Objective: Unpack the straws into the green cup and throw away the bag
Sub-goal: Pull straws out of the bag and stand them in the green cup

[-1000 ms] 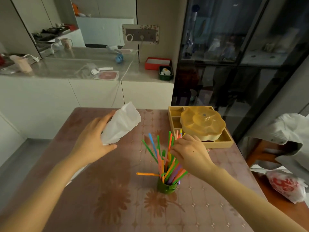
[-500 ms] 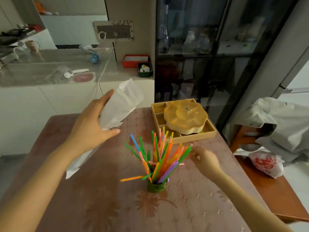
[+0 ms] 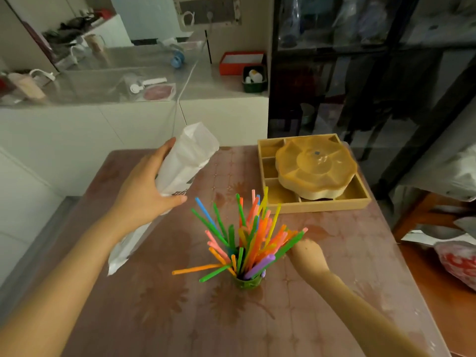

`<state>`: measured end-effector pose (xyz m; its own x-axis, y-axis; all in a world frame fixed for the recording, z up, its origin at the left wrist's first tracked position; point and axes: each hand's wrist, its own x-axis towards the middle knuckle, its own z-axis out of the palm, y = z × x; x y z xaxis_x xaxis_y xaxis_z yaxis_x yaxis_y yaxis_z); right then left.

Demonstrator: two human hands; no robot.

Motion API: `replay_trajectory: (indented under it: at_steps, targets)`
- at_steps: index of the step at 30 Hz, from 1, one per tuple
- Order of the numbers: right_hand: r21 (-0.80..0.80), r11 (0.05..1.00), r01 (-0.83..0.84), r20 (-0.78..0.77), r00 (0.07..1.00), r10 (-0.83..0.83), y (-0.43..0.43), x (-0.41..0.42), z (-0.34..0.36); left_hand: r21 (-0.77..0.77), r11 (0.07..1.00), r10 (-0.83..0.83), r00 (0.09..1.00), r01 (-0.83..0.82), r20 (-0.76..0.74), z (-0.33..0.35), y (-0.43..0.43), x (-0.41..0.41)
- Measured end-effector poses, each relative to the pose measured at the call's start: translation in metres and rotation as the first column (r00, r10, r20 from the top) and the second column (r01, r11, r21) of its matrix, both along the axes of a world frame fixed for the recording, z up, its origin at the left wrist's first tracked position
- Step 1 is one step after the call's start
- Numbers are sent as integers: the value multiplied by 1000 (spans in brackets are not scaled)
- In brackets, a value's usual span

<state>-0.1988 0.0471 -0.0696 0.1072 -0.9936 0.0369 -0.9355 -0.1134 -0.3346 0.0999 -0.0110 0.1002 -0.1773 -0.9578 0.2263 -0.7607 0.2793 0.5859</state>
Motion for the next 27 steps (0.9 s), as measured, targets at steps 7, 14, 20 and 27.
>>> replay_trajectory:
  at_steps: [7,14,20,27]
  targets:
    - [86,957,276,558,782,-276,8,-46,36,10,998,67,998,-67,-15,-2,-1,4]
    - [171,964,206,740,619,-263,28,-12,58,23,998,58,998,-58,-7,-2,-6,5]
    - [61,998,17,700,712,-55,14,13,53,2,998,67,998,-67,-10,-5,-6,8]
    - [277,953,-127,507,861,-32,13,30,-3,48,998,49,997,-46,-54,-15,-13,8]
